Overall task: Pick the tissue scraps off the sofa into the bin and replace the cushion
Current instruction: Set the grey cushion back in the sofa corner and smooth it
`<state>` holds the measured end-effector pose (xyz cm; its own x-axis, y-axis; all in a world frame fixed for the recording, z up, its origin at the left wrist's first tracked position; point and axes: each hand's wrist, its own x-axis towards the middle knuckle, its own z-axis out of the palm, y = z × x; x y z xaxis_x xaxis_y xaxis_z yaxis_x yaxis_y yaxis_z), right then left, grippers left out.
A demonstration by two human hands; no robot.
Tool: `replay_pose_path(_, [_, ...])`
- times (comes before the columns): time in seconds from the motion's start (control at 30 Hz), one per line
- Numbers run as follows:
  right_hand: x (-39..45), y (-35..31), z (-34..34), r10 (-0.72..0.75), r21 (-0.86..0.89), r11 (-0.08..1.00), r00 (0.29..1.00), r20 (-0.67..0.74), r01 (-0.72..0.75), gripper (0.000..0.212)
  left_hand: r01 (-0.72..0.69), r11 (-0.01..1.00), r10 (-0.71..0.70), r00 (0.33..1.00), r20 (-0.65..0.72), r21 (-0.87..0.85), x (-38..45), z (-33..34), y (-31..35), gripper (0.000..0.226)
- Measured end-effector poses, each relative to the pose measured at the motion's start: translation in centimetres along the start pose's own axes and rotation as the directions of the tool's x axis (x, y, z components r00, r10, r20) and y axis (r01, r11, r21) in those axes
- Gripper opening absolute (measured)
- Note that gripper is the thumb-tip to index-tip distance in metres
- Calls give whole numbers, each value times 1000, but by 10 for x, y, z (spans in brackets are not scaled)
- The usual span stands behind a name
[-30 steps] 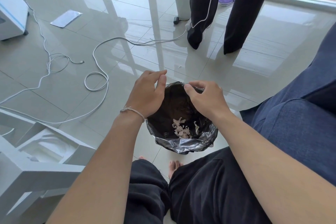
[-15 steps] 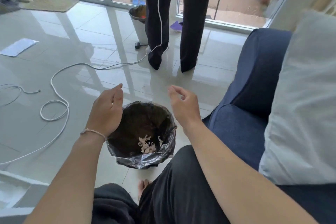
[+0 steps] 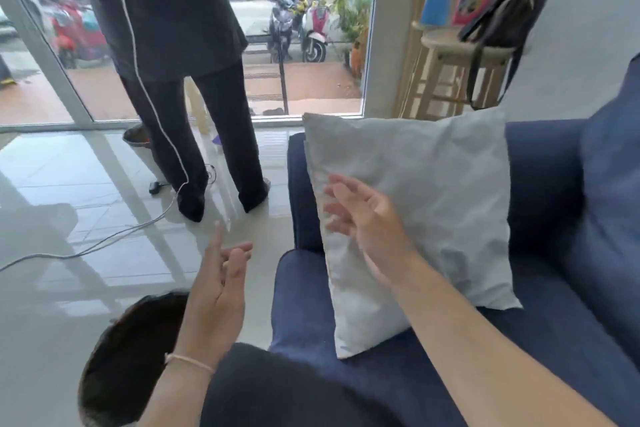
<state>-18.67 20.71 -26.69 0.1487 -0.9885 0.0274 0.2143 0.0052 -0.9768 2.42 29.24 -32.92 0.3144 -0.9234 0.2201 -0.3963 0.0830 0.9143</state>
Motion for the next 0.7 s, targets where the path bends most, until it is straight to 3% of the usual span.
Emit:
replay_pose_path(0.13, [-11, -24, -63, -19, 87, 996, 985, -174, 35, 20, -15, 997, 26, 987, 160, -73, 5, 53, 49, 62])
replay_pose_path(0.23, [-12, -30, -107, -84, -25, 996, 939, -334, 80, 24, -1, 999, 12, 966, 258, -43, 8, 82, 74, 55])
replay_pose_path(0.33, [-12, -26, -138, -245, -299, 944, 899, -364, 136, 30, -10, 995, -16, 965, 262, 100, 12, 108, 89, 9])
replay_pose_path(0.43, [-6, -21, -163, -360, -534, 839, 847, -392, 110, 37, 56, 978, -104, 966, 237, 201, 19, 131, 98, 34])
replay_pose_path(0.5, [-3, -17, -181, -361, -600, 800, 811, -460, 16, 51, 133, 955, -191, 959, 208, 264, 24, 146, 101, 62])
replay_pose_path(0.6, [2, -14, -200, -216, -615, 772, 845, -490, -159, 90, 214, 936, -265, 951, 159, 279, 33, 158, 92, 83])
replay_pose_path(0.7, [8, -12, -216, -86, -575, 796, 903, -420, -192, 115, 271, 923, -318, 937, 142, 274, 40, 167, 84, 98])
